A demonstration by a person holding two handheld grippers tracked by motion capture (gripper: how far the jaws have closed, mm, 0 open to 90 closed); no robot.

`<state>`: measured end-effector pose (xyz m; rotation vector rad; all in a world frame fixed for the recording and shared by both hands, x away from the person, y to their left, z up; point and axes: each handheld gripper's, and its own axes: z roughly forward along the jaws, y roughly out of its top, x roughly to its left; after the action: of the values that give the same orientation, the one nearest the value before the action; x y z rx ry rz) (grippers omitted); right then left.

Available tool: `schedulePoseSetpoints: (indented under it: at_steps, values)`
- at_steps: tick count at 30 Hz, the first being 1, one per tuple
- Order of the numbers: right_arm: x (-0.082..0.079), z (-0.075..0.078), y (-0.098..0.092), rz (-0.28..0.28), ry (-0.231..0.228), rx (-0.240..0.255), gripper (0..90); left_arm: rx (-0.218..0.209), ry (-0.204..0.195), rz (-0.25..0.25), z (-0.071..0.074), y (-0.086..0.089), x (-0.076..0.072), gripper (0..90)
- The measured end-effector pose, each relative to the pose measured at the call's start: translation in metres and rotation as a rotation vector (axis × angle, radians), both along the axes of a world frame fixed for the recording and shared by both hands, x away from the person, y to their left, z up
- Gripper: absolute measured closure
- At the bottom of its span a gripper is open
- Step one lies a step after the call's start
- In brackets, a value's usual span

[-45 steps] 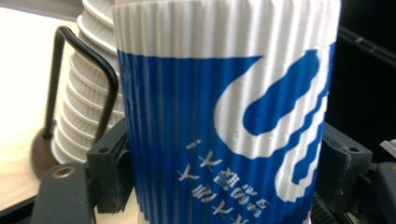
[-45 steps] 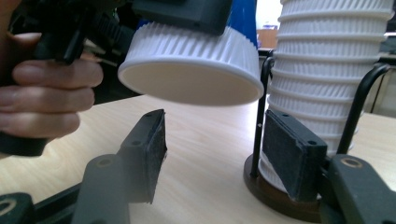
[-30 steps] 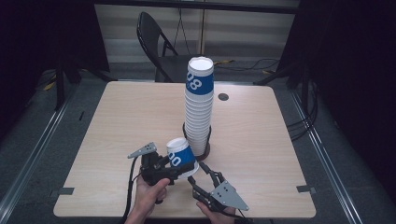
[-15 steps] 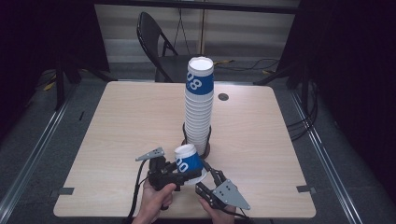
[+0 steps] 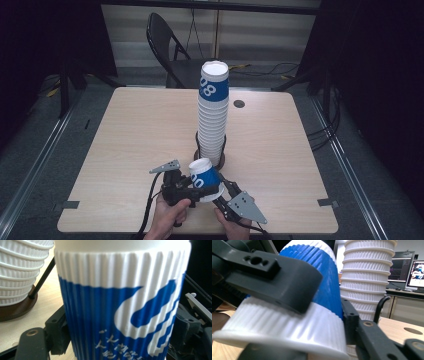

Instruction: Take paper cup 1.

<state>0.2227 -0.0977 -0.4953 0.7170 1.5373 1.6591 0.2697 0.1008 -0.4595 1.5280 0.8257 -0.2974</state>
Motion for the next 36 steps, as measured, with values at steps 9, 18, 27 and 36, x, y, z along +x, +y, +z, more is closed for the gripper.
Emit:
schedulePoseSetpoints:
  at_steps: [9, 18, 27, 36]
  values:
    - [-0.002, 0.0, -0.003, -0.011, 0.011, -0.005, 81.9, -0.008, -0.043, 0.02, 0.002, 0.006, 0.006, 14.8]
    - [-0.004, 0.004, -0.003, -0.004, 0.047, -0.011, 83.7, -0.021, -0.06, 0.026, 0.005, 0.011, 0.011, 13.2]
    - [-0.007, 0.004, -0.005, 0.024, 0.069, -0.014, 84.6, -0.021, -0.116, 0.057, 0.008, 0.019, 0.015, 12.8]
    - [-0.008, 0.004, -0.007, 0.053, 0.132, -0.044, 84.9, 0.036, -0.282, 0.137, 0.016, 0.034, 0.017, 15.0]
